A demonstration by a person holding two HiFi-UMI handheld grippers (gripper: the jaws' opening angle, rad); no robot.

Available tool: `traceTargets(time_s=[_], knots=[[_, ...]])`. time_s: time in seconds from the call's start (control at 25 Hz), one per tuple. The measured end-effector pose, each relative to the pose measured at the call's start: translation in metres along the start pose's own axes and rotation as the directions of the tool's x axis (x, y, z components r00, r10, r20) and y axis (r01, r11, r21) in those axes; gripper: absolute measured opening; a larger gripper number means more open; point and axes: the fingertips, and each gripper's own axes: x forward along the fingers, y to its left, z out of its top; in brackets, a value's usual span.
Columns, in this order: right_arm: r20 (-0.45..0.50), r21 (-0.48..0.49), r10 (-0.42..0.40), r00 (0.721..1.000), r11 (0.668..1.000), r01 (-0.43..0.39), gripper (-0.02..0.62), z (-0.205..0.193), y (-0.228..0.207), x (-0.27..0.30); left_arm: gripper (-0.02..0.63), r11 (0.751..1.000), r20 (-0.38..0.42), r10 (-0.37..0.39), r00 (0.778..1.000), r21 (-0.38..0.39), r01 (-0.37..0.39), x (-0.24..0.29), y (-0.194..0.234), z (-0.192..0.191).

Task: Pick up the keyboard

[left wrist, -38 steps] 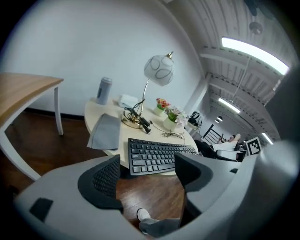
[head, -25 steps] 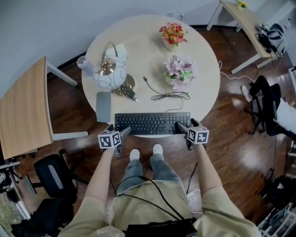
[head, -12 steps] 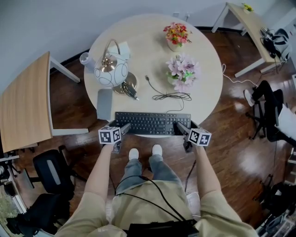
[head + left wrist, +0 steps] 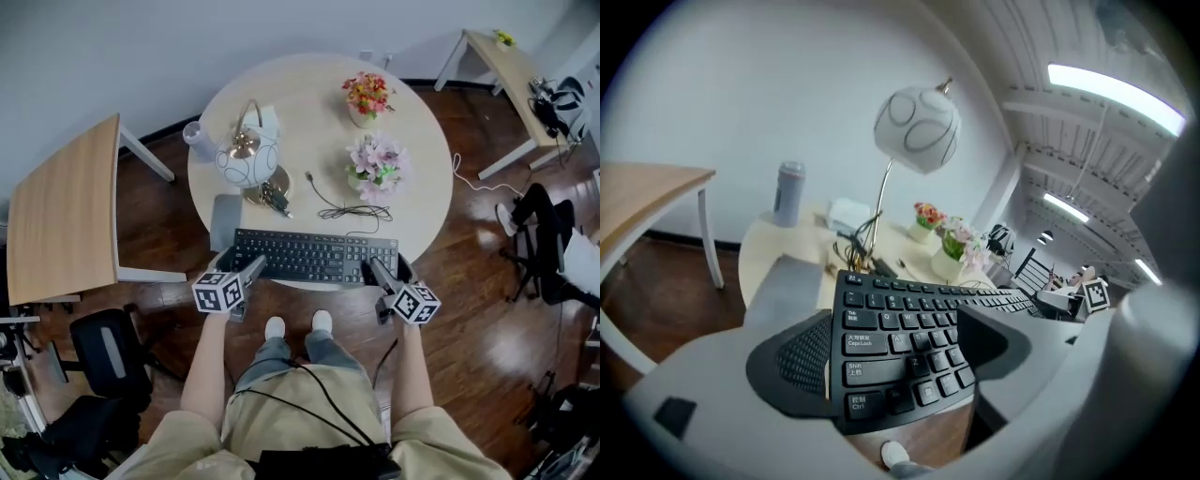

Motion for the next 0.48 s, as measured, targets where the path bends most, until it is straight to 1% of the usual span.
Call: traceTargets(time_s=[0.12, 0.24, 0.28, 0.36, 0.48], knots=[[0.107, -0.067, 0.030, 0.994, 0.998, -0.023, 0.419, 0.051, 0.032, -0.008, 0.399, 0.995, 0.112, 0.001, 0.994, 0.102, -0.013, -0.027, -0.016, 0.051], [0.194, -0.153, 0.090, 0.977, 0.986, -0.060, 0.419, 0.102, 0.064, -0.019, 0.399, 0.984, 0.223, -0.015, 0.975, 0.175, -0.024, -0.056, -0.036, 0.097], [0.227, -0.173, 0.119, 0.967, 0.982, -0.080, 0.419, 0.118, 0.074, -0.024, 0.399, 0.980, 0.254, -0.023, 0.967, 0.196, -0.028, -0.066, -0.043, 0.110], [0.299, -0.207, 0.186, 0.936, 0.970, -0.126, 0.419, 0.150, 0.095, -0.035, 0.399, 0.972, 0.311, -0.038, 0.950, 0.231, -0.036, -0.083, -0.056, 0.132], [0.375, -0.268, 0.259, 0.890, 0.950, -0.163, 0.419, 0.189, 0.121, -0.051, 0.399, 0.969, 0.393, -0.070, 0.917, 0.244, -0.031, -0.105, -0.073, 0.157]])
